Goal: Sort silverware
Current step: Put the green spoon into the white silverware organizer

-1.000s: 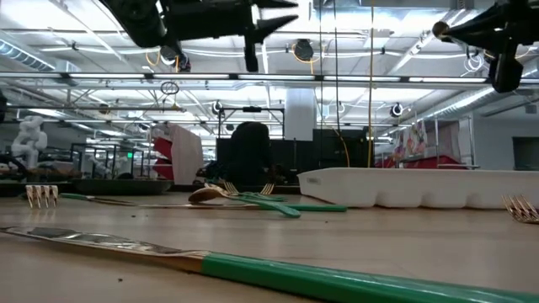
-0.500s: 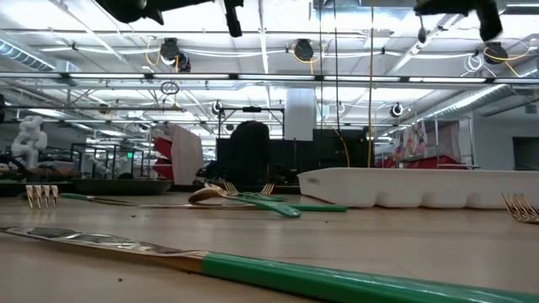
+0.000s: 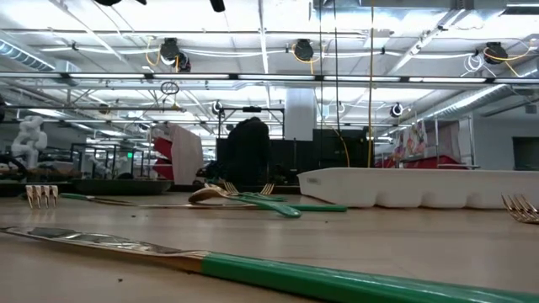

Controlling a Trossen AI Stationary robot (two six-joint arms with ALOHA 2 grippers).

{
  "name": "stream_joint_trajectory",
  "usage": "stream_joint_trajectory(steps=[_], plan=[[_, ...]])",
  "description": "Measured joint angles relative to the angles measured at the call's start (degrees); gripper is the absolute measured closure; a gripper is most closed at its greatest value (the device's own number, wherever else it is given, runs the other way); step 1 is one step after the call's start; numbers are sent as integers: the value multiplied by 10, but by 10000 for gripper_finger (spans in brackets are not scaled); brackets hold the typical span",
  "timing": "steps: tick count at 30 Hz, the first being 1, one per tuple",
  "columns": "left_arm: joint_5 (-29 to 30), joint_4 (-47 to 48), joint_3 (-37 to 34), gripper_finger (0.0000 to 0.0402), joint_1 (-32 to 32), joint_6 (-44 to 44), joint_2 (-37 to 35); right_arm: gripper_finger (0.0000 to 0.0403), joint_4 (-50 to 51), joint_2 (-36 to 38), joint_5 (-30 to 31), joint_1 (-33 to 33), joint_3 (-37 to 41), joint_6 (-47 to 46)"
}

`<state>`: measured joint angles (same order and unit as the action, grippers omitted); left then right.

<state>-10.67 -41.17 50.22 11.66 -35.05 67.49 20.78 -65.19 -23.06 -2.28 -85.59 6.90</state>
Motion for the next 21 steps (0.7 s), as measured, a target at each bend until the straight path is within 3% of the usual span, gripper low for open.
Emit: stream_joint_trajectory(steps=[2, 4, 8, 11, 14, 16, 18, 20, 21], plan=[[-15, 7, 0, 320, 0, 0, -8, 403, -34, -11, -157, -40, -22, -3], [-25, 12, 0, 320, 0, 1, -16, 403, -78, -17, -262, -74, -23, -37], [-27, 15, 0, 320, 0, 26, -28, 403, -105, -32, -314, -126, 0, -78], [-26, 14, 0, 320, 0, 29, -32, 403, -173, -48, -345, -150, 67, -122], [-26, 15, 0, 320, 0, 28, -32, 403, -373, -61, -365, -166, 181, -241], [-26, 17, 0, 320, 0, 26, -32, 403, -567, -72, -359, -181, 273, -353], [-24, 18, 0, 320, 0, 25, -32, 403, -791, -89, -327, -199, 371, -475], [-15, 19, 0, 320, 0, 25, -32, 403, -1033, -112, -265, -221, 463, -590], [-7, 19, 0, 320, 0, 26, -32, 403, -1107, -124, -226, -233, 508, -628]])
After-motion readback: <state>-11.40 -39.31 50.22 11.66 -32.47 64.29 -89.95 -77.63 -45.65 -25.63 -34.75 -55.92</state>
